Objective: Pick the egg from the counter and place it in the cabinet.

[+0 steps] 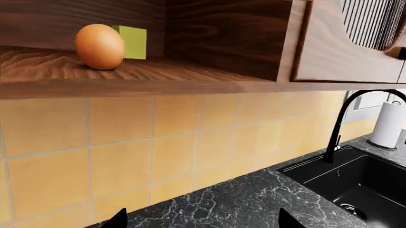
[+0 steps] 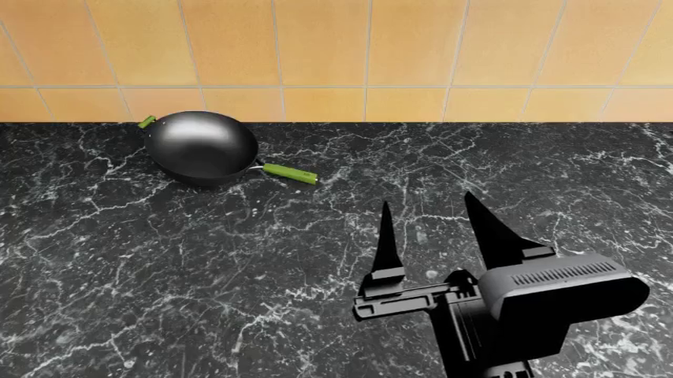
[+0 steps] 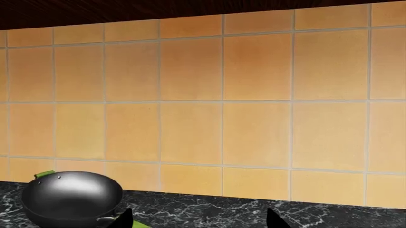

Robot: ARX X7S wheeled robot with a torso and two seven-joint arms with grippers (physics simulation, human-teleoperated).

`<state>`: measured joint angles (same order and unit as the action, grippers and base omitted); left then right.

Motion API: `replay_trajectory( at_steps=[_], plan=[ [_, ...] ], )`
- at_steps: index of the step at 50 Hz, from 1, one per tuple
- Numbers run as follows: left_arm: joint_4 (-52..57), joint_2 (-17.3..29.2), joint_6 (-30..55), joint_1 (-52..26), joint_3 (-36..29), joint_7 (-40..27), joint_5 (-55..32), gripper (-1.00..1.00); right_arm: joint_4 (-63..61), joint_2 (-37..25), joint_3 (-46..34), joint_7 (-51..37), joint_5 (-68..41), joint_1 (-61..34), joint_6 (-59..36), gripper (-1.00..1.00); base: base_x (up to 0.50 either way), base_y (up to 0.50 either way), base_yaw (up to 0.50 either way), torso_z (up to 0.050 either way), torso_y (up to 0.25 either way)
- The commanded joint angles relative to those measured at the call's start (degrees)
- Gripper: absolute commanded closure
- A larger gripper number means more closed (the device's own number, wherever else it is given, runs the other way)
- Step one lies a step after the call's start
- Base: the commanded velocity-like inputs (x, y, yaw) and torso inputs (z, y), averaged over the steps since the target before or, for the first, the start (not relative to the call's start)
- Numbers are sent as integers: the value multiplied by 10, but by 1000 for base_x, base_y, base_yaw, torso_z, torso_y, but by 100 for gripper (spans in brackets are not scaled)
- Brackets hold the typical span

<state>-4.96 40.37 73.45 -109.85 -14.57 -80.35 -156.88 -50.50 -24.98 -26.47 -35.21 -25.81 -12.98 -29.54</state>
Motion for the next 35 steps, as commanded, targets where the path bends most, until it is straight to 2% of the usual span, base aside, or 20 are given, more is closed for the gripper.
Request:
replay_trajectory(
  at_steps=[1, 14, 35],
  plan=[
    [33, 17, -3, 67, 22, 21, 16, -100, 2, -3, 1, -1, -2, 1, 2, -100, 0, 0, 0, 0, 0],
    [40, 26, 16, 131, 37, 43, 49, -100, 6, -4, -3, -1, -2, 1, 5, -100, 0, 0, 0, 0, 0],
    [30, 42, 38, 166, 54, 70, 88, -100, 7, -7, -4, -4, -8, -2, 4, -100, 0, 0, 0, 0, 0]
  ],
)
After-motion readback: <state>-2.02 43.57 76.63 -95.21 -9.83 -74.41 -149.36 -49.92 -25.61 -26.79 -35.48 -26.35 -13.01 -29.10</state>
